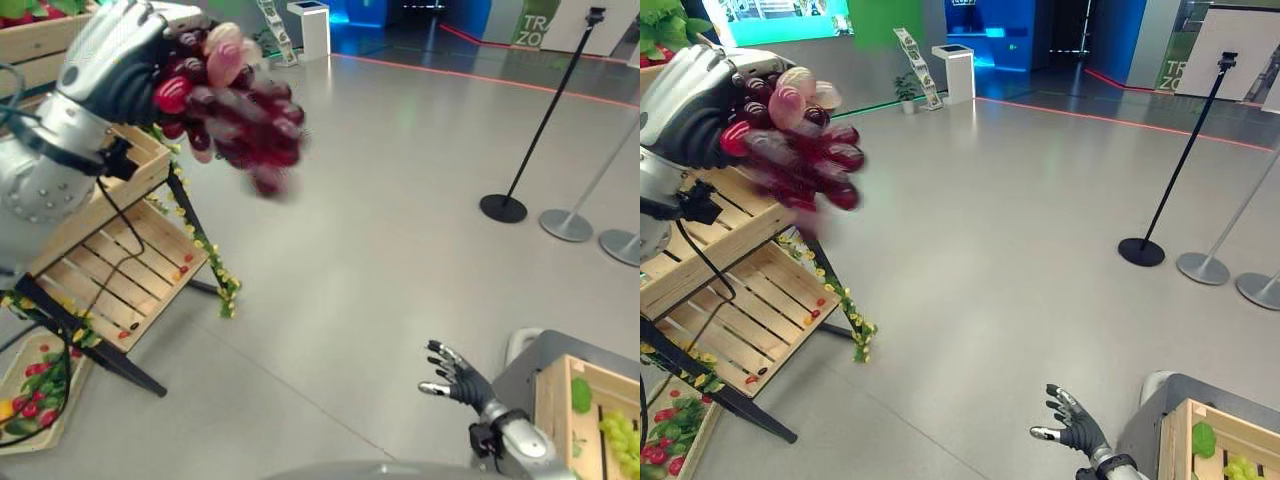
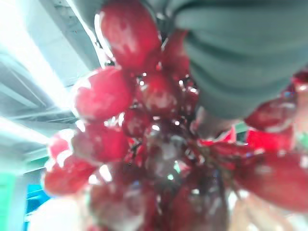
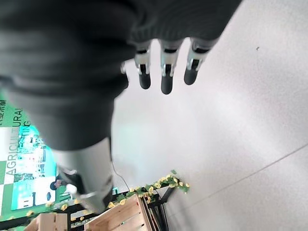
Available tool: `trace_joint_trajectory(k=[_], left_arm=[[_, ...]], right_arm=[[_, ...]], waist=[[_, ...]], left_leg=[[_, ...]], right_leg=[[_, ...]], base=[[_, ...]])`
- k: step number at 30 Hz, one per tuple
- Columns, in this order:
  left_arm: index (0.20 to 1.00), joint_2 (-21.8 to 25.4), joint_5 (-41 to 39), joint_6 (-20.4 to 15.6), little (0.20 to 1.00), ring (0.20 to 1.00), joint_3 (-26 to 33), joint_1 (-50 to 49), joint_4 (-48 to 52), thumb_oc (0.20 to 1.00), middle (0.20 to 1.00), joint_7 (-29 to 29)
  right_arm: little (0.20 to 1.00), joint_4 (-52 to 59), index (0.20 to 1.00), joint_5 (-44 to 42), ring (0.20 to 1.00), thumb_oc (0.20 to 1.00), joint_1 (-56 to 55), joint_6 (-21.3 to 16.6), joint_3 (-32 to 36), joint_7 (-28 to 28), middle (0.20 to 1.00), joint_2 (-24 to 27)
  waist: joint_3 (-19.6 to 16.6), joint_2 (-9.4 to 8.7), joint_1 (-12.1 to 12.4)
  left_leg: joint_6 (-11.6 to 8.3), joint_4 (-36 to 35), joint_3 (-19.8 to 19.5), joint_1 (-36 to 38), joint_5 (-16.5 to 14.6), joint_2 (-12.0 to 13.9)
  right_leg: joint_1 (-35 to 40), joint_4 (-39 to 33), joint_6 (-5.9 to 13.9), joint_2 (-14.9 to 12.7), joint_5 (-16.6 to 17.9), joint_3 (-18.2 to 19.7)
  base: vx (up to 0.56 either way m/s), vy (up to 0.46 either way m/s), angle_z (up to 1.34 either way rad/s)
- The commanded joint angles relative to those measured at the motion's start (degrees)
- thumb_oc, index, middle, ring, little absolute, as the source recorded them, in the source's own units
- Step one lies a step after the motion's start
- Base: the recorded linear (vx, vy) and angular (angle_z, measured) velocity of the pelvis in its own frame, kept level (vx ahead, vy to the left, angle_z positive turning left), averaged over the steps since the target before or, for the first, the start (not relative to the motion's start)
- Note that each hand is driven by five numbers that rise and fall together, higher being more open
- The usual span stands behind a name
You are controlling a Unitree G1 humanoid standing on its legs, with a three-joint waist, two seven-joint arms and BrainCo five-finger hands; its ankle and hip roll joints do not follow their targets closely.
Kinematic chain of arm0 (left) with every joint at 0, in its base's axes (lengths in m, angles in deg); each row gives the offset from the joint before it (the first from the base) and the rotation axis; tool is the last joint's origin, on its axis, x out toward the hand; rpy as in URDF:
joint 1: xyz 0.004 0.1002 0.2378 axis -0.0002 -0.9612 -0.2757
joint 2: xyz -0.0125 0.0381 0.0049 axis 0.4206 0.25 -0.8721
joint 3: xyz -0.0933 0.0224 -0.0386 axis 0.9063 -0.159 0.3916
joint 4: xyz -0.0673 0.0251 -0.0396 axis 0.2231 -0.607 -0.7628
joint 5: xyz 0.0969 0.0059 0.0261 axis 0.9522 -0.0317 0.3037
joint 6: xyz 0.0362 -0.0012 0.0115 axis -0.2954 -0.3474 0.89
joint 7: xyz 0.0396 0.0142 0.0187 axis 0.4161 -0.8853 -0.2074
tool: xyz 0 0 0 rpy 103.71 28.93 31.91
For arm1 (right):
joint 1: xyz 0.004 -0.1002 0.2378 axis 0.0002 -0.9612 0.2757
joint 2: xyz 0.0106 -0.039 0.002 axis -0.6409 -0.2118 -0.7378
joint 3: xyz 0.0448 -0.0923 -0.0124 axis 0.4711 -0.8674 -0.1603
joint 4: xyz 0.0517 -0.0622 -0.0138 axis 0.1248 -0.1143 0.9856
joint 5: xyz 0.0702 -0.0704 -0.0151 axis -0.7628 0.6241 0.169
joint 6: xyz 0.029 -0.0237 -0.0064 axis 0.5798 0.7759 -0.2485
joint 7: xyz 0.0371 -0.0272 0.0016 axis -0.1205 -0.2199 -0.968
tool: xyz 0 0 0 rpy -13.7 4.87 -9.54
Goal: Pick up the fruits from the basket on one side to the basket on the other side
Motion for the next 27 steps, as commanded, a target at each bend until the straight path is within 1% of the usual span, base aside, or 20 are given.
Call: trace_joint_trajectory(k=[1,5,7,9,10,11,12,13,14,16,18,19,20,21,22,23,24,25,26,27], left_arm=[[0.2,-0.6,-1.31,1.49,0.2,0.2,3.36,2.1,-6.32,0.2,0.2,2.14],[0.2,-1.42,-1.66,1.74,0.2,0.2,5.06,-1.75,-7.85,0.2,0.2,1.48],[0.2,-1.96,-1.47,1.92,0.2,0.2,5.72,-3.5,-8.47,0.2,0.2,1.13],[0.2,-3.46,-1.01,2.24,0.2,0.2,4.68,-3.43,-8.81,0.2,0.2,0.36],[0.2,-4.4,-0.18,2.44,0.2,0.2,2.85,-1.77,-9.47,0.2,0.2,0.21],[0.2,-5.45,0.51,2.51,0.2,0.2,0.6,0.05,-10.06,0.2,0.2,-0.31],[0.2,-6.34,1.26,2.67,0.2,0.2,-2.96,3.5,-11.6,0.2,0.2,-0.19],[0.2,-7.26,1.21,2.52,0.2,0.2,-4.53,4.9,-12.62,0.2,0.2,-0.17],[0.2,-7.85,1.34,2.28,0.2,0.2,-5.7,5.58,-13.55,0.2,0.2,-0.19],[0.2,-8.58,1.5,2.42,0.2,0.2,-5.59,5.05,-14.02,0.2,0.2,-0.24],[0.2,-9.3,1.55,2.45,0.2,0.2,-5.55,4.29,-13.87,0.2,0.2,-0.77],[0.2,-9.67,1.52,2.57,0.2,0.2,-5.75,4.5,-13.82,0.2,0.2,-0.74],[0.2,-10.13,1.52,2.67,0.2,0.2,-6.2,5.12,-13.97,0.2,0.2,-0.71],[0.2,-10.74,1.57,2.81,0.2,0.2,-6.97,5.58,-14.61,0.2,0.2,-0.85],[0.2,-10.71,1.56,2.79,0.2,0.2,-7.02,5.68,-14.65,0.2,0.2,-0.85],[0.2,-10.82,1.62,2.87,0.2,0.2,-6.82,5.58,-14.93,0.2,0.2,-0.65],[0.2,-10.75,1.96,3.22,0.2,0.2,-6.56,5.29,-15.15,0.2,0.2,-0.49],[0.2,-10.85,1.94,3.22,0.2,0.2,-7.27,5.9,-16.03,0.2,0.2,-0.43],[0.2,-10.86,1.92,3.18,0.2,0.2,-7.55,6.23,-16.19,0.2,0.2,-0.39],[0.2,-11.27,2.05,3.25,0.2,0.2,-8.78,7.33,-16.66,0.2,0.2,-0.46]], right_arm=[[1.0,2.88,1.0,0.49,1.0,1.0,2.39,-2.44,-1.37,0.31,1.0,2.01],[1.0,2.75,1.0,0.3,1.0,1.0,3.05,-2.54,-1.98,0.38,1.0,1.91],[1.0,2.31,1.0,0.16,1.0,1.0,3.97,-2.74,-2.66,0.42,1.0,1.77],[1.0,2.52,1.0,-0.07,1.0,1.0,4.62,-3.04,-2.63,1.13,1.0,1.93],[1.0,2.68,1.0,-0.2,1.0,1.0,4.87,-3.22,-2.08,1.79,1.0,2.25],[1.0,3.14,1.0,-0.39,1.0,1.0,5.1,-3.27,-1.52,2.51,1.0,2.75],[1.0,3.89,1.0,-0.36,1.0,1.0,5.01,-3.17,-0.57,3.2,1.0,2.8],[1.0,4.27,1.0,-0.32,1.0,1.0,4.82,-3.31,-0.12,3.59,1.0,2.79],[1.0,3.82,1.0,0.05,1.0,1.0,4.64,-3.34,0.16,3.77,1.0,2.89],[1.0,3.4,1.0,0.88,1.0,1.0,5.0,-3.26,0.59,4.18,1.0,2.83],[1.0,2.95,1.0,1.2,1.0,1.0,5.43,-3.22,0.7,4.57,1.0,2.24],[1.0,2.8,1.0,1.26,1.0,1.0,5.93,-3.15,0.47,4.74,1.0,2.02],[1.0,2.97,1.0,1.16,1.0,1.0,6.44,-3.26,0.34,5.03,1.0,1.61],[1.0,3.21,1.0,1.6,1.0,1.0,8.1,-3.12,-0.54,5.43,1.0,1.15],[1.0,3.19,1.0,1.61,1.0,1.0,8.17,-3.12,-0.54,5.44,1.0,1.12],[1.0,3.26,1.0,1.82,1.0,1.0,8.51,-3.05,-0.81,5.5,1.0,0.91],[1.0,3.16,1.0,1.92,1.0,1.0,9.11,-3.06,-1.56,5.61,1.0,0.68],[1.0,2.62,1.0,1.71,1.0,1.0,9.02,-3.24,-1.71,5.76,1.0,0.84],[1.0,2.57,1.0,1.7,1.0,1.0,9.06,-3.28,-1.66,5.76,1.0,0.76],[1.0,2.55,1.0,1.49,1.0,1.0,8.97,-3.36,-1.82,5.9,1.0,1.16]], waist=[[-0.84,-1.47,0.39],[-0.64,-1.74,0.54],[-0.21,-2.17,0.91],[1.15,-2.95,1.08],[2.07,-3.41,0.21],[2.59,-3.42,-1.17],[2.72,-3.47,-1.67],[2.8,-3.2,-1.84],[2.78,-2.98,-1.56],[2.59,-3.03,-1.34],[2.4,-3.05,-1.14],[2.42,-3.04,-1.2],[2.81,-3.13,-1.21],[4.29,-2.68,-1.86],[4.38,-2.83,-1.7],[5.03,-2.48,-1.97],[5.74,-2.08,-2.74],[5.85,-2.11,-3.42],[5.76,-2.08,-3.27],[6.15,-2.13,-4.03]], left_leg=[[-1.67,0.19,2.96,-1.55,0.27,-0.03],[-1.65,0.3,1.54,-1.63,0.35,-0.03],[-1.58,0.43,0.9,-1.85,0.54,-0.08],[-2.12,1.65,0.95,-3.7,1.16,-0.03],[-2.53,3.96,4.13,-5.73,1.14,0.79],[-2.66,5.12,9.57,-6.38,0.7,2.32],[-2.78,5.39,12.97,-6.76,0.3,3.66],[-2.88,4.91,14.44,-6.79,0.61,4.16],[-2.74,4.1,14.2,-6.23,0.48,3.83],[-2.03,4.01,13.39,-6.22,0.29,2.7],[-0.63,3.36,13.13,-5.58,-0.25,1.22],[-0.16,3.1,13.04,-5.27,-0.45,0.97],[0.54,2.89,13.13,-4.98,-0.5,0.55],[1.79,2.24,13.5,-3.25,-1.09,-0.03],[1.86,2.16,13.69,-3.16,-1.08,-0.18],[2.23,2.17,13.95,-2.37,-1.45,-0.09],[2.26,1.69,13.73,-0.85,-1.81,-0.11],[2.13,1.4,12.72,-0.52,-1.69,-0.57],[2.07,1.41,12.81,-0.75,-1.53,-0.41],[1.95,1.18,11.63,-0.3,-1.67,-1.0]], right_leg=[[-1.23,1.74,5.71,-2.88,0.13,-0.62],[-0.87,2.01,5.43,-2.65,-0.26,-1.27],[-0.92,2.11,5.29,-2.43,-0.52,-1.23],[-1.18,2.59,5.16,-2.92,-0.65,-2.76],[-1.53,3.04,5.44,-3.93,-0.4,-4.63],[-1.82,3.46,5.87,-4.97,-0.12,-6.71],[-2.11,3.39,6.25,-5.57,0.32,-7.9],[-2.08,3.03,6.44,-5.8,0.62,-8.74],[-1.45,2.54,6.74,-5.82,0.69,-9.05],[-0.81,3.06,7.08,-6.72,0.62,-9.02],[-1.14,6.16,7.35,-8.38,-0.42,-8.47],[-1.68,8.25,7.23,-8.97,-0.86,-7.96],[-3.33,12.88,7.33,-10.01,-1.2,-7.28],[-6.43,20.56,7.96,-12.43,0.77,-5.86],[-6.69,21.01,8.04,-12.64,0.59,-5.55],[-7.82,23.73,8.14,-12.81,0.93,-4.9],[-11.29,23.41,7.38,-10.12,-1.01,-1.52],[-12.63,20.08,6.43,-6.89,-2.0,1.31],[-12.65,19.56,6.28,-6.67,-1.56,1.29],[-13.85,16.79,6.17,-4.83,-1.52,3.83]], base=[[0.0,-0.02,0.19],[0.0,-0.014,0.2],[-0.02,-0.01,0.14],[-0.12,0.019,0.26],[-0.21,0.087,0.47],[-0.18,0.133,1.23],[-0.09,0.147,1.41],[-0.01,0.14,1.62],[0.06,0.15,0.87],[0.09,0.207,0.5],[0.11,0.267,0.41],[0.08,0.25,0.35],[0.06,0.343,0.25],[0.04,0.282,0.14],[0.03,0.268,0.11],[0.08,0.155,0.04],[0.14,0.149,-0.11],[0.12,0.067,-0.15],[0.1,-0.007,-0.1],[0.11,-0.006,0.17]])
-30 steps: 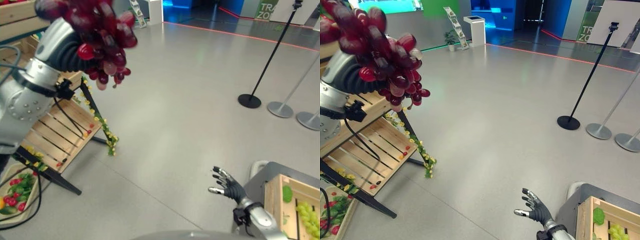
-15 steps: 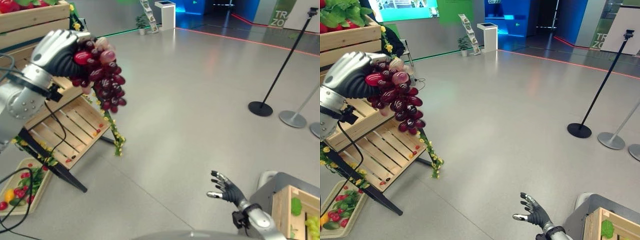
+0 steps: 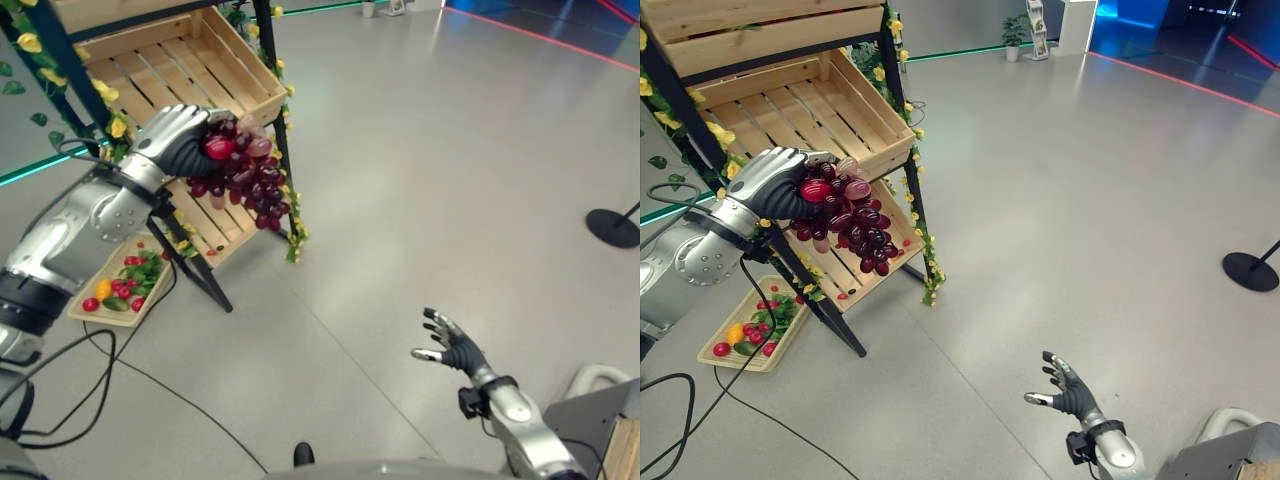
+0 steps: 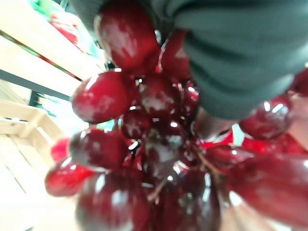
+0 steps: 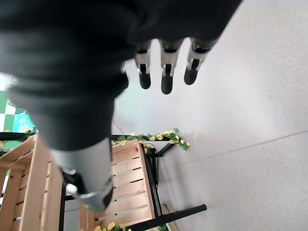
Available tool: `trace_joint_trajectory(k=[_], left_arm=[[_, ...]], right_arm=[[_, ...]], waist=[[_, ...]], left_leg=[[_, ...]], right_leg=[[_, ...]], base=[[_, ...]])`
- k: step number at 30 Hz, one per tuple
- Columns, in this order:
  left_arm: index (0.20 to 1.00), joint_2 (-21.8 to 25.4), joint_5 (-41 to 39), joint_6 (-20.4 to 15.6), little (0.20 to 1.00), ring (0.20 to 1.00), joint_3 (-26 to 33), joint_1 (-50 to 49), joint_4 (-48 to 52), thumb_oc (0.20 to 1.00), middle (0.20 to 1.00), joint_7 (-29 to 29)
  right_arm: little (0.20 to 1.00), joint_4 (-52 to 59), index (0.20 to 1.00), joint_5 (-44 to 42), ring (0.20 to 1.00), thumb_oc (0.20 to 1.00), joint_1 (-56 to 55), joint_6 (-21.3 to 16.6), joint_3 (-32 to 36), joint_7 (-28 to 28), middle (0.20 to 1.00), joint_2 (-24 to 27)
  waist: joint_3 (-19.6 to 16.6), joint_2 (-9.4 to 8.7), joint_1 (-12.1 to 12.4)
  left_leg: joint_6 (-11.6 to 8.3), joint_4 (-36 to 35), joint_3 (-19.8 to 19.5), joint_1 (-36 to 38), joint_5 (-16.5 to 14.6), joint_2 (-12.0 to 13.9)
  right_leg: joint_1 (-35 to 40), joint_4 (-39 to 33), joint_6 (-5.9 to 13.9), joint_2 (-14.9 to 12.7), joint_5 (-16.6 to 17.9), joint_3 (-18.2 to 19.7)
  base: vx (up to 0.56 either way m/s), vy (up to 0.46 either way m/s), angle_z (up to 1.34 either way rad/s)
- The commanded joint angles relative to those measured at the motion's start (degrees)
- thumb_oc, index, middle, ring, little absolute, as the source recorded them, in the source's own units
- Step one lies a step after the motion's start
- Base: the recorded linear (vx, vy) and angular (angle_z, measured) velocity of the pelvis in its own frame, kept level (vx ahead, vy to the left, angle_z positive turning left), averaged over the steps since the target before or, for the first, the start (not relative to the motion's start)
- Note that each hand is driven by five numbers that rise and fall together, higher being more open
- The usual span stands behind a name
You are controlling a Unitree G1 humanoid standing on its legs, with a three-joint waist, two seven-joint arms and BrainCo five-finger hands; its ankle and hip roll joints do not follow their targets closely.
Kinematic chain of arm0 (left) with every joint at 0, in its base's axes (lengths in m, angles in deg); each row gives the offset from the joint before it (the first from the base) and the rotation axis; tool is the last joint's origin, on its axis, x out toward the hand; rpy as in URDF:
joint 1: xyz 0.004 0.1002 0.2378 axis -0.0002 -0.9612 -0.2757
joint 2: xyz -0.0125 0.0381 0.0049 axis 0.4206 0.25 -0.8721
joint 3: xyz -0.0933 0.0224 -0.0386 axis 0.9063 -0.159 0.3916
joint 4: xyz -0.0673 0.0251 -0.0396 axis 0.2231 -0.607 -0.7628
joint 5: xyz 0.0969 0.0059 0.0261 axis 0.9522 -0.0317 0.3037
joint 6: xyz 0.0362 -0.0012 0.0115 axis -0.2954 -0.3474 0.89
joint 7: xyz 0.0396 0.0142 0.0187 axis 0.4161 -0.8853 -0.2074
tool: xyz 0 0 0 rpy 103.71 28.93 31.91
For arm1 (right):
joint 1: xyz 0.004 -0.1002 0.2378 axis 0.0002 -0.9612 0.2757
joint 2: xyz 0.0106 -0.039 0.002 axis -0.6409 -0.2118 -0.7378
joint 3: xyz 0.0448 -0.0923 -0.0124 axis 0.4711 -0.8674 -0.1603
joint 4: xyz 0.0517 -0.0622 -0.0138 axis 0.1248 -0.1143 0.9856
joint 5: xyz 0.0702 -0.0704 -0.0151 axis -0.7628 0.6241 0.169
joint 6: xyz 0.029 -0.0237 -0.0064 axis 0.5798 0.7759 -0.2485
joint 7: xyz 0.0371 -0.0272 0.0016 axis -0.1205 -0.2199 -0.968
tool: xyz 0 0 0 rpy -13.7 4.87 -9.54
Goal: Pick up the fruits from the basket on one side to the basket on the other side
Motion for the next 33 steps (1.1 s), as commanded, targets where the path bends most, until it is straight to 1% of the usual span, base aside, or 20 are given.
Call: trace_joint_trajectory(k=[1,3,4,7,10,13,17,18,19,20,21,22,24,25,26,27,28,29,31,33], left_arm=[[0.2,-0.96,-0.26,0.24,0.2,0.2,1.5,9.45,-5.25,0.2,0.2,2.98],[0.2,-1.47,0.13,0.58,0.2,0.2,0.89,10.39,-6.14,0.2,0.2,3.1],[0.2,-1.71,0.0,0.82,0.2,0.2,0.38,11.09,-9.1,0.2,0.2,3.27],[0.2,-1.17,-0.15,0.96,0.2,0.2,-0.24,12.09,-10.89,0.2,0.2,3.92],[0.2,-1.22,-0.84,0.97,0.2,0.2,0.39,11.83,-10.56,0.2,0.2,3.98],[0.2,-1.44,-1.4,0.87,0.2,0.2,2.33,10.51,-10.1,0.2,0.2,4.32],[0.2,-1.02,-0.33,1.06,0.2,0.2,0.13,13.42,-10.46,0.2,0.2,4.8],[0.2,-0.96,-0.41,1.06,0.2,0.2,-0.7,14.56,-10.75,0.2,0.2,4.79],[0.2,-1.2,-0.23,1.13,0.2,0.2,-2.51,16.69,-10.74,0.2,0.2,4.9],[0.2,-1.55,0.04,1.19,0.2,0.2,-4.12,18.49,-11.37,0.2,0.2,4.97],[0.2,-1.68,0.1,1.19,0.2,0.2,-5.16,19.54,-11.72,0.2,0.2,4.87],[0.2,-1.7,0.06,1.16,0.2,0.2,-5.45,19.89,-11.89,0.2,0.2,4.89],[0.2,-2.11,-0.52,1.14,0.2,0.2,-5.71,20.96,-12.54,0.2,0.2,5.13],[0.2,-1.88,-0.04,1.32,0.2,0.2,-5.89,21.75,-12.27,0.2,0.2,5.3],[0.2,-1.88,-0.04,1.32,0.2,0.2,-5.88,21.74,-12.27,0.2,0.2,5.3],[0.2,-2.38,-0.3,1.35,0.2,0.2,-6.52,22.77,-12.65,0.2,0.2,5.52],[0.2,-3.16,-0.22,1.42,0.2,0.2,-7.71,23.89,-13.16,0.2,0.2,5.71],[0.2,-4.52,-0.25,1.39,0.2,0.2,-9.04,25.18,-13.71,0.2,0.2,5.75],[0.2,-6.46,-0.42,1.21,0.2,0.2,-9.42,25.63,-14.6,0.2,0.2,5.59],[0.2,-6.78,-0.18,1.17,0.2,0.2,-9.24,25.49,-14.36,0.2,0.2,5.43]], right_arm=[[1.0,2.24,1.0,-0.26,1.0,1.0,-0.38,-3.26,1.4,0.79,1.0,2.58],[1.0,2.45,1.0,-0.33,1.0,1.0,-1.09,-3.11,1.79,0.55,1.0,2.45],[1.0,2.26,1.0,-0.45,1.0,1.0,-2.62,-3.29,2.11,0.12,1.0,2.73],[1.0,2.09,1.0,-0.02,1.0,1.0,-2.95,-3.14,2.24,-0.46,1.0,3.14],[1.0,1.6,1.0,0.02,1.0,1.0,-3.02,-3.04,2.01,-0.7,1.0,3.16],[1.0,-2.51,1.0,0.29,1.0,1.0,-2.53,-2.23,0.14,-1.78,1.0,2.85],[1.0,-7.8,1.0,0.96,1.0,1.0,-1.13,-1.64,-2.24,-2.41,1.0,2.57],[1.0,-8.56,1.0,1.16,1.0,1.0,-0.89,-1.41,-2.83,-2.75,1.0,2.82],[1.0,-9.09,1.0,1.83,1.0,1.0,-0.6,-1.4,-3.72,-3.06,1.0,3.17],[1.0,-9.46,1.0,2.26,1.0,1.0,-0.3,-1.36,-4.27,-3.18,1.0,3.32],[1.0,-9.97,1.0,2.72,1.0,1.0,-0.19,-1.28,-4.73,-3.24,1.0,3.72],[1.0,-10.03,1.0,2.72,1.0,1.0,-0.11,-1.31,-4.69,-3.23,1.0,3.63],[1.0,-10.65,1.0,3.67,1.0,1.0,0.97,-0.88,-5.53,-3.12,1.0,3.98],[1.0,-10.83,1.0,3.64,1.0,1.0,1.53,-1.03,-5.47,-2.98,1.0,4.19],[1.0,-10.83,1.0,3.64,1.0,1.0,1.54,-1.03,-5.47,-2.99,1.0,4.19],[1.0,-10.76,1.0,3.31,1.0,1.0,1.71,-1.03,-5.28,-2.86,1.0,4.48],[1.0,-10.96,1.0,3.01,1.0,1.0,1.71,-1.21,-4.94,-2.53,1.0,4.99],[1.0,-11.34,1.0,2.63,1.0,1.0,1.51,-1.42,-4.57,-2.11,1.0,5.28],[1.0,-10.77,1.0,3.03,1.0,1.0,0.46,-1.52,-3.51,-1.54,1.0,5.55],[1.0,-10.34,1.0,3.6,1.0,1.0,-0.41,-1.49,-2.6,-1.2,1.0,5.82]], waist=[[-1.69,-0.76,-1.44],[-1.97,-1.08,-1.56],[-2.87,-1.28,-1.68],[-4.04,-1.21,-1.3],[-4.58,-1.27,-1.09],[-5.53,-1.44,-0.66],[-5.84,-1.59,-0.46],[-5.81,-1.51,-0.49],[-5.12,-1.38,-0.48],[-4.77,-1.34,-0.64],[-4.14,-0.95,-1.08],[-4.13,-1.1,-1.02],[-2.38,-0.29,-1.74],[-1.53,0.66,-1.87],[-1.5,0.64,-1.87],[-1.1,1.32,-3.05],[-0.69,1.41,-3.96],[-0.43,1.35,-5.04],[-0.36,1.09,-6.65],[-0.43,1.47,-7.31]], left_leg=[[-2.19,0.95,-4.13,-0.4,-2.31,-1.71],[-2.07,0.68,-4.45,-0.19,-2.44,-1.94],[-1.98,0.13,-4.39,-0.25,-2.41,-2.19],[-2.16,0.09,-3.9,-0.46,-2.51,-2.02],[-2.24,0.04,-4.18,-0.59,-2.57,-2.02],[-2.43,-0.21,-4.24,-0.45,-2.92,-2.07],[-1.96,0.42,-4.64,-0.83,-3.51,-2.57],[-1.72,0.84,-4.79,-1.02,-3.77,-2.75],[-1.25,1.86,-5.33,-1.2,-4.35,-2.89],[-0.81,2.62,-5.82,-1.83,-4.36,-3.09],[-0.34,2.97,-6.12,-1.48,-4.68,-3.18],[-0.27,3.05,-6.09,-1.62,-4.71,-3.31],[0.49,3.39,-5.78,-0.5,-5.32,-3.51],[0.83,3.17,-5.96,1.47,-6.22,-3.32],[0.83,3.15,-5.96,1.51,-6.22,-3.34],[0.8,2.5,-7.06,3.93,-7.31,-3.78],[0.82,2.37,-8.53,5.03,-7.76,-4.6],[0.59,2.1,-10.25,6.42,-8.32,-5.34],[-0.24,1.19,-12.25,8.39,-9.02,-5.78],[-0.77,0.72,-13.15,9.64,-9.52,-5.47]], right_leg=[[-0.38,-13.0,0.81,5.63,6.92,7.01],[1.01,-14.72,1.1,5.31,7.66,6.04],[2.48,-16.04,0.96,6.25,8.11,6.33],[3.87,-18.09,1.25,6.34,8.64,4.88],[4.49,-19.0,1.14,6.57,8.43,4.6],[5.79,-21.03,1.47,6.48,8.91,3.95],[6.14,-20.73,1.81,6.0,8.86,4.1],[6.02,-19.84,1.82,5.88,8.54,4.24],[5.27,-16.03,1.67,5.66,7.29,4.54],[3.3,-12.3,1.53,5.24,7.25,5.05],[1.36,-8.28,1.69,4.68,8.48,5.24],[0.94,-7.64,1.76,4.5,8.22,5.36],[-2.25,-0.13,2.43,2.87,12.39,5.78],[-4.74,3.58,2.13,2.63,10.86,5.16],[-4.75,3.65,2.14,2.6,10.81,5.18],[-8.41,0.65,1.13,5.7,7.92,5.37],[-9.88,-2.19,0.71,8.1,8.2,6.17],[-10.48,-7.79,0.78,9.46,9.46,7.66],[-11.67,-15.81,1.71,9.47,12.81,9.24],[-11.35,-18.49,1.99,9.69,14.05,8.55]], base=[[0.12,-0.001,0.43],[0.07,-0.047,0.94],[0.06,-0.077,0.9],[0.08,-0.052,0.35],[0.08,-0.031,-0.07],[0.1,0.007,0.0],[0.07,0.061,0.02],[0.04,0.103,0.0],[0.01,0.114,0.0],[0.01,0.139,0.05],[0.0,0.102,0.1],[0.01,0.128,0.06],[0.05,0.184,0.02],[0.09,0.16,-0.09],[0.26,0.113,-0.09],[0.27,0.027,-0.13],[0.4,0.012,0.06],[0.33,-0.024,0.23],[0.28,-0.046,0.84],[0.26,-0.077,1.11]])
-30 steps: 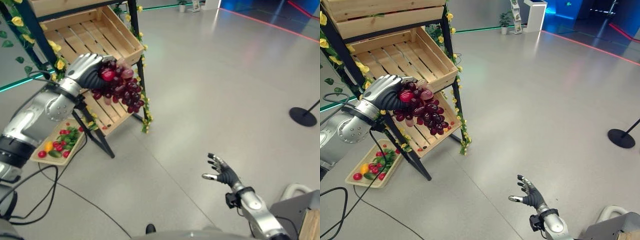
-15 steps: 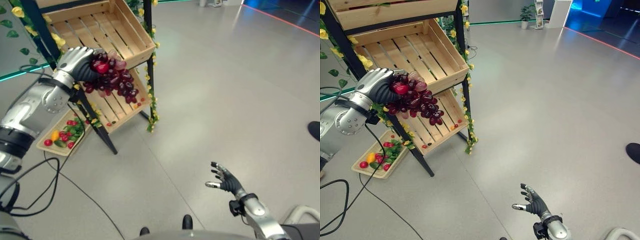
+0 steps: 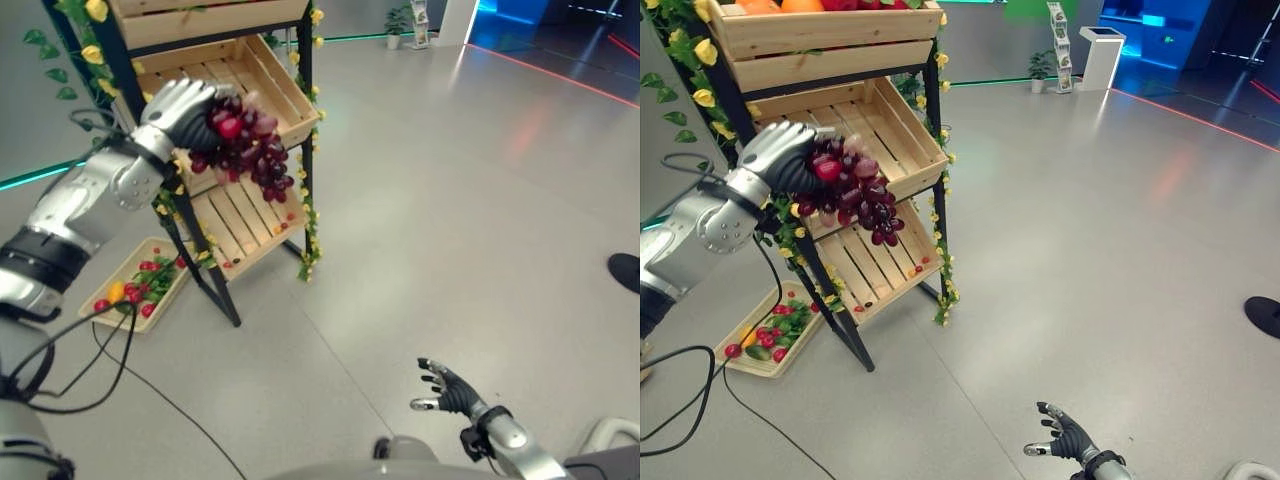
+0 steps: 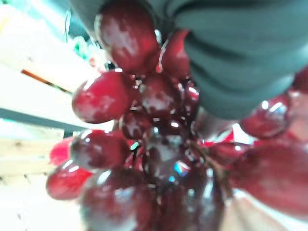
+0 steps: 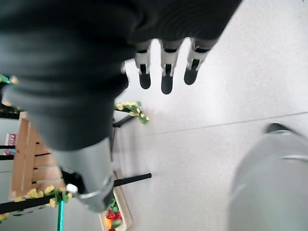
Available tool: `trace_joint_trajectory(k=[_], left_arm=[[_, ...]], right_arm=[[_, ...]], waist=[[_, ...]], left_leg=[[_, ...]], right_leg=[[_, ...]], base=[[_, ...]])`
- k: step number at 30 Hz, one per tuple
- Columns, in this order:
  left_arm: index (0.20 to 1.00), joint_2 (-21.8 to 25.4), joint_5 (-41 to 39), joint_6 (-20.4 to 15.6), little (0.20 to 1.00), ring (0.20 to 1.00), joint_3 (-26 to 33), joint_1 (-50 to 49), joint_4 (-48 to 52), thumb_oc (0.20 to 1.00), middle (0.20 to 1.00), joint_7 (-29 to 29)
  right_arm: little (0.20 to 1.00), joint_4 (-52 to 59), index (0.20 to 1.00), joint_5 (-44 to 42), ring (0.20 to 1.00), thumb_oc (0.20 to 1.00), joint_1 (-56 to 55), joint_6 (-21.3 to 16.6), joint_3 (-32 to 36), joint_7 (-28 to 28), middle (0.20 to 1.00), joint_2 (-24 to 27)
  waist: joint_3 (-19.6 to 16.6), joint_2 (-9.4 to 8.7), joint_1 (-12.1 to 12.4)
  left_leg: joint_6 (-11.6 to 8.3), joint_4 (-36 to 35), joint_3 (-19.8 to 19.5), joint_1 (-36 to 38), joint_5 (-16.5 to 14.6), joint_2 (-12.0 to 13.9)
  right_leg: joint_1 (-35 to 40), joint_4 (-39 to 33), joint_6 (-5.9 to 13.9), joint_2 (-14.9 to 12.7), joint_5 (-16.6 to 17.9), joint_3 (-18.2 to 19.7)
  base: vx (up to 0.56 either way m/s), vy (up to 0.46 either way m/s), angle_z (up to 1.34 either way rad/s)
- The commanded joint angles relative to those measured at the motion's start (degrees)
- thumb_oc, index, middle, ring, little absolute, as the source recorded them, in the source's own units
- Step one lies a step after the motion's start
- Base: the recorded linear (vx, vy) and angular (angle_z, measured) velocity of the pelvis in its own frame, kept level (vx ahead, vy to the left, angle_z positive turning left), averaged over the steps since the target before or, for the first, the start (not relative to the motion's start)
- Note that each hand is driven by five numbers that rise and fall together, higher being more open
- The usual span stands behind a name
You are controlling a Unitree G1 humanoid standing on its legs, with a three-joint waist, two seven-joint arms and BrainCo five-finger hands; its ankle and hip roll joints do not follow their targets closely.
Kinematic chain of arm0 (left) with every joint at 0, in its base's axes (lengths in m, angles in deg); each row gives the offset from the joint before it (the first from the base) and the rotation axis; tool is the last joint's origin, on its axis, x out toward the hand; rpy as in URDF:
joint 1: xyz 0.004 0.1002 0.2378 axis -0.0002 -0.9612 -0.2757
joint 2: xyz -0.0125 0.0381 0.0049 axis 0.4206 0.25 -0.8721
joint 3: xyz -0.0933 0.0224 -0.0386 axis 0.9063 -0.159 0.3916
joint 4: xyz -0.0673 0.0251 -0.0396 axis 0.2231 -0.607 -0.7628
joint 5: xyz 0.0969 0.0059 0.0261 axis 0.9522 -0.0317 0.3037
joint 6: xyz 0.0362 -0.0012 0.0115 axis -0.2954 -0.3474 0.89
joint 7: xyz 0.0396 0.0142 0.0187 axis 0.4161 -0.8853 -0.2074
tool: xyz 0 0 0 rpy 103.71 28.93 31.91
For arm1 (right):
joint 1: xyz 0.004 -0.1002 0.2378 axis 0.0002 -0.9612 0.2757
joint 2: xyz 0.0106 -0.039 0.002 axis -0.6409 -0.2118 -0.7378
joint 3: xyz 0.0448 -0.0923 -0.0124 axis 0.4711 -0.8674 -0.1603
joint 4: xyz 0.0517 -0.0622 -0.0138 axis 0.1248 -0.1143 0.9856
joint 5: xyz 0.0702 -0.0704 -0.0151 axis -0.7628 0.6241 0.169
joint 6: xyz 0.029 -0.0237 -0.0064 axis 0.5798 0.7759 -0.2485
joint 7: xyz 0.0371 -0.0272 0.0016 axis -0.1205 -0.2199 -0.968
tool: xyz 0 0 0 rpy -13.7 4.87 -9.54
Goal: Pick up the fruits from the basket on one side to the basket on the other side
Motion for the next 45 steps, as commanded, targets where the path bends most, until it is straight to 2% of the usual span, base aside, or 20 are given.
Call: trace_joint_trajectory(k=[1,5,6,7,9,13,17,18,20,21,22,24,29,36,38,39,41,42,43,45], left_arm=[[0.2,0.63,-1.22,-0.4,0.2,0.2,7.53,-0.51,-0.34,0.2,0.2,2.36],[0.2,-2.51,-1.24,-0.62,0.2,0.2,6.86,0.11,-1.52,0.2,0.2,2.53],[0.2,-4.18,-1.9,-0.86,0.2,0.2,7.04,-0.7,-2.03,0.2,0.2,2.48],[0.2,-4.17,-1.87,-0.86,0.2,0.2,7.14,-0.79,-1.99,0.2,0.2,2.47],[0.2,-5.61,-2.45,-1.09,0.2,0.2,6.89,-0.46,-1.68,0.2,0.2,2.28],[0.2,-4.92,-3.82,-1.18,0.2,0.2,7.34,0.27,-2.33,0.2,0.2,2.79],[0.2,-4.47,-3.43,-0.96,0.2,0.2,8.14,-0.57,-2.13,0.2,0.2,3.13],[0.2,-3.84,-3.87,-1.08,0.2,0.2,7.88,-0.34,-3.25,0.2,0.2,3.59],[0.2,-3.07,-4.14,-1.15,0.2,0.2,8.61,-0.94,-2.36,0.2,0.2,3.62],[0.2,-2.25,-3.83,-1.21,0.2,0.2,9.07,-1.31,-1.94,0.2,0.2,4.3],[0.2,-2.22,-3.82,-1.22,0.2,0.2,9.1,-1.37,-1.93,0.2,0.2,4.33],[0.2,-1.75,-3.56,-1.47,0.2,0.2,8.57,-0.79,-2.1,0.2,0.2,4.51],[0.2,-0.79,-4.0,-1.72,0.2,0.2,8.07,0.11,-2.4,0.2,0.2,5.01],[0.2,0.81,-3.22,-1.24,0.2,0.2,7.66,-0.48,-0.94,0.2,0.2,5.21],[0.2,0.03,-3.4,-0.59,0.2,0.2,6.43,0.78,-0.16,0.2,0.2,5.39],[0.2,-0.11,-3.47,-0.57,0.2,0.2,5.93,1.3,-0.14,0.2,0.2,5.41],[0.2,0.31,-4.06,-0.6,0.2,0.2,6.25,1.07,-0.14,0.2,0.2,5.72],[0.2,0.32,-4.06,-0.62,0.2,0.2,6.37,0.96,-0.12,0.2,0.2,5.71],[0.2,0.58,-4.54,-0.65,0.2,0.2,7.09,0.76,-0.63,0.2,0.2,6.01],[0.2,0.75,-4.42,-0.78,0.2,0.2,6.75,1.15,-1.13,0.2,0.2,6.1]], right_arm=[[1.0,2.08,1.0,1.4,1.0,1.0,0.62,-2.07,4.12,1.81,1.0,3.17],[1.0,2.16,1.0,1.84,1.0,1.0,0.48,-2.24,5.14,2.37,1.0,4.97],[1.0,1.33,1.0,1.77,1.0,1.0,0.8,-2.35,5.26,2.66,1.0,5.76],[1.0,1.32,1.0,1.76,1.0,1.0,0.82,-2.37,5.24,2.65,1.0,5.81],[1.0,0.44,1.0,1.83,1.0,1.0,2.59,-2.39,4.74,3.58,1.0,7.1],[1.0,0.44,1.0,3.02,1.0,1.0,3.31,-2.28,3.44,3.8,1.0,8.32],[1.0,-0.84,1.0,3.12,1.0,1.0,4.43,-2.28,2.94,4.94,1.0,7.95],[1.0,-1.47,1.0,3.16,1.0,1.0,5.52,-2.39,1.94,5.25,1.0,7.52],[1.0,-1.84,1.0,3.61,1.0,1.0,6.02,-2.49,1.53,5.27,1.0,7.3],[1.0,-2.32,1.0,4.14,1.0,1.0,6.07,-2.8,1.0,5.39,1.0,6.88],[1.0,-2.37,1.0,4.15,1.0,1.0,6.1,-2.82,0.94,5.41,1.0,6.86],[1.0,-3.3,1.0,3.85,1.0,1.0,6.62,-2.92,1.2,6.14,1.0,6.56],[1.0,-3.96,1.0,4.09,1.0,1.0,7.3,-3.14,0.83,7.1,1.0,6.34],[1.0,-6.2,1.0,3.46,1.0,1.0,8.99,-2.78,1.15,7.66,1.0,4.26],[1.0,-6.95,1.0,3.36,1.0,1.0,10.96,-2.31,0.63,8.23,1.0,3.44],[1.0,-6.69,1.0,2.86,1.0,1.0,11.63,-2.21,0.81,8.47,1.0,3.14],[1.0,-6.47,1.0,3.02,1.0,1.0,12.16,-2.07,0.83,8.77,1.0,2.94],[1.0,-6.5,1.0,3.03,1.0,1.0,12.18,-2.07,0.77,8.78,1.0,2.99],[1.0,-6.34,1.0,3.1,1.0,1.0,12.56,-2.02,1.13,9.02,1.0,3.18],[1.0,-5.71,1.0,3.12,1.0,1.0,12.38,-2.2,1.28,9.15,1.0,3.56]], waist=[[-1.07,1.38,-2.21],[-2.67,2.87,-3.58],[-3.27,4.27,-4.03],[-3.36,4.1,-4.23],[-2.68,4.41,-3.65],[-1.66,2.67,-1.8],[-0.8,1.44,-0.42],[-0.11,0.39,1.57],[-0.28,-0.07,2.42],[-0.09,-0.05,2.86],[-0.12,-0.16,2.94],[0.5,0.49,3.41],[0.78,1.71,5.63],[-1.84,0.78,7.3],[-0.3,0.44,6.9],[0.46,1.26,6.31],[1.59,2.45,5.61],[1.61,2.41,5.39],[1.58,2.45,4.99],[1.79,2.27,4.19]], left_leg=[[-2.59,-6.36,0.45,15.02,-6.52,-2.46],[-3.21,-3.29,-0.42,15.23,-8.18,-1.63],[-5.25,1.31,-0.22,14.82,-6.58,-0.05],[-5.24,1.32,-0.4,14.62,-6.33,-0.3],[-10.52,14.3,2.83,9.63,1.88,1.49],[-12.02,24.09,3.44,5.17,5.02,-0.35],[-9.93,20.99,8.88,0.77,2.69,2.51],[-7.31,16.55,9.81,-3.6,-2.31,1.11],[-6.79,14.11,9.58,-4.79,-2.3,0.54],[-7.19,8.65,9.58,-6.56,0.94,2.79],[-7.24,7.97,9.71,-6.18,1.27,2.72],[-8.36,2.01,13.1,-9.51,8.32,6.3],[-9.38,-3.98,15.39,-11.73,13.77,7.86],[-6.24,-2.46,16.09,-9.96,11.12,5.84],[-3.56,-1.59,17.41,-8.69,8.75,4.37],[-3.23,-1.73,17.21,-8.03,8.54,4.5],[-2.98,-2.84,17.0,-5.86,7.59,4.68],[-2.99,-3.03,16.87,-5.67,7.56,4.5],[-3.91,-4.07,16.35,-3.72,6.59,3.54],[-4.23,-3.87,15.35,-3.08,5.68,3.0]], right_leg=[[-0.05,-5.13,0.25,0.08,11.39,-1.33],[1.17,-3.87,-1.12,0.75,11.7,-2.24],[3.04,-3.1,-2.41,2.51,9.98,-3.55],[2.95,-3.2,-2.4,2.2,10.17,-3.61],[7.93,-4.62,-3.56,2.7,8.83,-5.78],[12.63,-6.68,-5.16,2.55,7.07,-5.68],[14.77,-6.44,-4.94,1.72,5.59,-5.41],[16.76,-6.36,-4.55,1.87,4.33,-3.58],[17.27,-6.33,-4.48,1.88,4.06,-2.64],[18.28,-5.9,-4.62,2.56,3.24,-1.45],[18.26,-5.82,-4.65,2.49,3.16,-1.31],[20.49,-6.26,-4.64,3.09,2.49,-1.36],[25.32,-7.51,-4.65,4.93,-0.26,0.0],[27.4,-3.27,-3.16,3.1,-3.81,2.23],[19.46,12.85,1.66,0.3,3.23,0.77],[16.69,16.28,2.2,0.19,5.67,1.06],[11.41,17.44,1.12,-1.54,3.78,-0.91],[11.51,17.64,1.14,-1.72,3.45,-1.05],[10.37,7.25,-0.39,-3.34,1.2,-4.09],[10.21,1.19,-0.68,-3.23,2.68,-4.14]], base=[[0.3,-0.107,0.52],[0.33,-0.16,0.86],[0.35,-0.187,0.73],[0.32,-0.17,0.86],[0.22,-0.191,0.6],[0.22,-0.245,0.1],[0.18,-0.113,-0.23],[0.19,-0.046,-0.11],[0.23,-0.048,-0.34],[0.21,-0.034,-0.61],[0.23,-0.009,-0.63],[0.17,0.012,-0.37],[0.23,0.04,-0.17],[0.29,0.154,-0.3],[0.11,0.229,-0.25],[0.02,0.154,-0.28],[0.06,0.163,0.09],[0.17,0.125,-0.04],[0.13,-0.002,-0.09],[0.16,-0.043,0.19]])
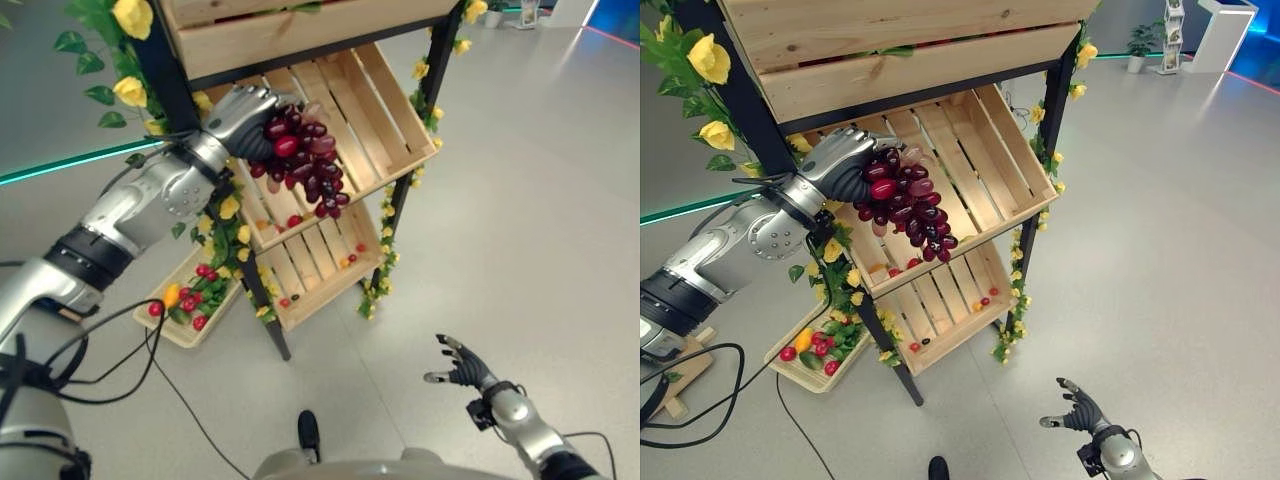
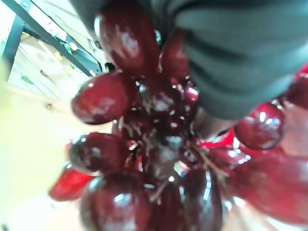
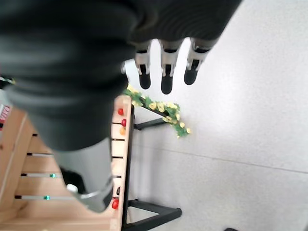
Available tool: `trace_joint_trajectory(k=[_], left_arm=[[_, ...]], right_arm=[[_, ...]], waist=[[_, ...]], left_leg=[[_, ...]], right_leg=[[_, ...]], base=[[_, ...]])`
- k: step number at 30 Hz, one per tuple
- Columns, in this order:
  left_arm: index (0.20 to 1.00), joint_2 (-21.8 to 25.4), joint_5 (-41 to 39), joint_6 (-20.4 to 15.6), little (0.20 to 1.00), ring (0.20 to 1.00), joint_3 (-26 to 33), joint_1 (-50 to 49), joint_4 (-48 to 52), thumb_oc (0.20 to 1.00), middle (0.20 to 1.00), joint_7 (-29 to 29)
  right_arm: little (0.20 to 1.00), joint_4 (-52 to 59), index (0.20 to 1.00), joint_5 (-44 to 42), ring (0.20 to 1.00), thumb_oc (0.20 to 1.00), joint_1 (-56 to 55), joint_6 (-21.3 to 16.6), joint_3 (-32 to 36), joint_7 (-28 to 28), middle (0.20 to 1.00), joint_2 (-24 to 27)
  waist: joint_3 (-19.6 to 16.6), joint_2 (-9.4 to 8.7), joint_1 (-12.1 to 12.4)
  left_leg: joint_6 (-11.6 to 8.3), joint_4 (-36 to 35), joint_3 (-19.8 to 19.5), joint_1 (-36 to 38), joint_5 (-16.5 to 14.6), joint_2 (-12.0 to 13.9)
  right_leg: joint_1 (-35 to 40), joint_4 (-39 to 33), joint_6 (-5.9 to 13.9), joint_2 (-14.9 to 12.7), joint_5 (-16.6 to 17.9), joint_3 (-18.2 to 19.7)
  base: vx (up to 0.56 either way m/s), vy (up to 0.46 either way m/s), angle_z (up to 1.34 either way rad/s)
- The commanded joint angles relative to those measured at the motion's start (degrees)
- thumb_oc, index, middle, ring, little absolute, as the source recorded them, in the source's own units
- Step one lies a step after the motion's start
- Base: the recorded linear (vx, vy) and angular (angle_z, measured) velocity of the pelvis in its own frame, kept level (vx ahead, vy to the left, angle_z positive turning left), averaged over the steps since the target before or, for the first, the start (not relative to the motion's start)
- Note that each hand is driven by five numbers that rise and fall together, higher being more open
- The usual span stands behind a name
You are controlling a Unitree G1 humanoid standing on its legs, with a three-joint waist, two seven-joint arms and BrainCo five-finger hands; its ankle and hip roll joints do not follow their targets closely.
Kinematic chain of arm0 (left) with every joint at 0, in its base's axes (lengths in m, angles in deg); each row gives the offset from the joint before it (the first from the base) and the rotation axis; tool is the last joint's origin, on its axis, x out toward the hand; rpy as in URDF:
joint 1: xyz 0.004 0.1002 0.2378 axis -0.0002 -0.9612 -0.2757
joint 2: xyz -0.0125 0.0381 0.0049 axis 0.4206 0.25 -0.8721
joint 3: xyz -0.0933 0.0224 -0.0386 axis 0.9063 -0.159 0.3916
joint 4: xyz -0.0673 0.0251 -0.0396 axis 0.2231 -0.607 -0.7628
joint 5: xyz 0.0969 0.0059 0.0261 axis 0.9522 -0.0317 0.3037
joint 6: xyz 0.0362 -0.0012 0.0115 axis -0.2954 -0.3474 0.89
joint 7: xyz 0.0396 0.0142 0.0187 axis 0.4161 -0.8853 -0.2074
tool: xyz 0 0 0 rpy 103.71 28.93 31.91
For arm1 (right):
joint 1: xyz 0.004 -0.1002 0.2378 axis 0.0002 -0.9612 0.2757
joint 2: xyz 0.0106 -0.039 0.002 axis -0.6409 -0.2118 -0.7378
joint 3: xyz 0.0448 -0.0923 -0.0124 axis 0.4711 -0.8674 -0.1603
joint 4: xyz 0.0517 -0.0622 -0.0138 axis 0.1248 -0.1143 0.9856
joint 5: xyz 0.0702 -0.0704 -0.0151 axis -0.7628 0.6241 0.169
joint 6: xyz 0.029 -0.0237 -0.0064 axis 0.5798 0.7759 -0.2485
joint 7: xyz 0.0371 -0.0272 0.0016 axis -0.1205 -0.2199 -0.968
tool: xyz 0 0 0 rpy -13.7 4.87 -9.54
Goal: Pick up the fruits from the basket on one side to the basket on the other side
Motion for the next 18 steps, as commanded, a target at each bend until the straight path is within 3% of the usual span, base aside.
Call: trace_joint_trajectory(k=[1,2,6,18], left_arm=[[0.2,0.65,-3.44,1.26,0.2,0.2,9.0,6.88,-9.38,0.2,0.2,3.77],[0.2,0.53,-3.12,1.51,0.2,0.2,10.25,5.08,-6.98,0.2,0.2,2.81],[0.2,-0.73,-2.34,1.47,0.2,0.2,10.65,4.43,-8.83,0.2,0.2,2.45],[0.2,-1.74,0.9,2.81,0.2,0.2,5.21,9.01,-14.91,0.2,0.2,1.8]], right_arm=[[1.0,3.16,1.0,-0.99,1.0,1.0,-0.03,-1.74,1.2,0.92,1.0,2.9],[1.0,2.36,1.0,-0.25,1.0,1.0,-0.28,-1.65,1.33,1.22,1.0,2.9],[1.0,3.21,1.0,-0.96,1.0,1.0,-1.33,-1.76,2.59,0.88,1.0,3.29],[1.0,2.39,1.0,-1.69,1.0,1.0,-3.21,-2.31,4.38,1.78,1.0,3.16]], waist=[[0.17,0.29,-3.76],[-0.32,-0.18,-2.52],[-1.64,-0.39,-2.61],[-4.02,0.34,-3.48]], left_leg=[[-3.47,4.17,-3.63,2.54,-4.9,-0.66],[-3.72,4.89,-3.07,2.9,-4.98,-0.36],[-4.08,4.38,-2.69,3.34,-5.57,-0.27],[-4.53,2.32,-2.73,4.48,-5.97,-0.07]], right_leg=[[7.39,-22.13,-1.42,4.53,13.36,0.15],[8.52,-22.52,-1.22,2.85,15.04,-2.79],[10.57,-26.2,-1.25,3.43,15.79,-4.67],[13.59,-28.95,-1.49,4.36,14.67,-5.16]], base=[[0.24,-0.089,0.78],[0.21,-0.088,1.04],[0.11,-0.05,-0.01],[0.06,-0.02,0.07]])
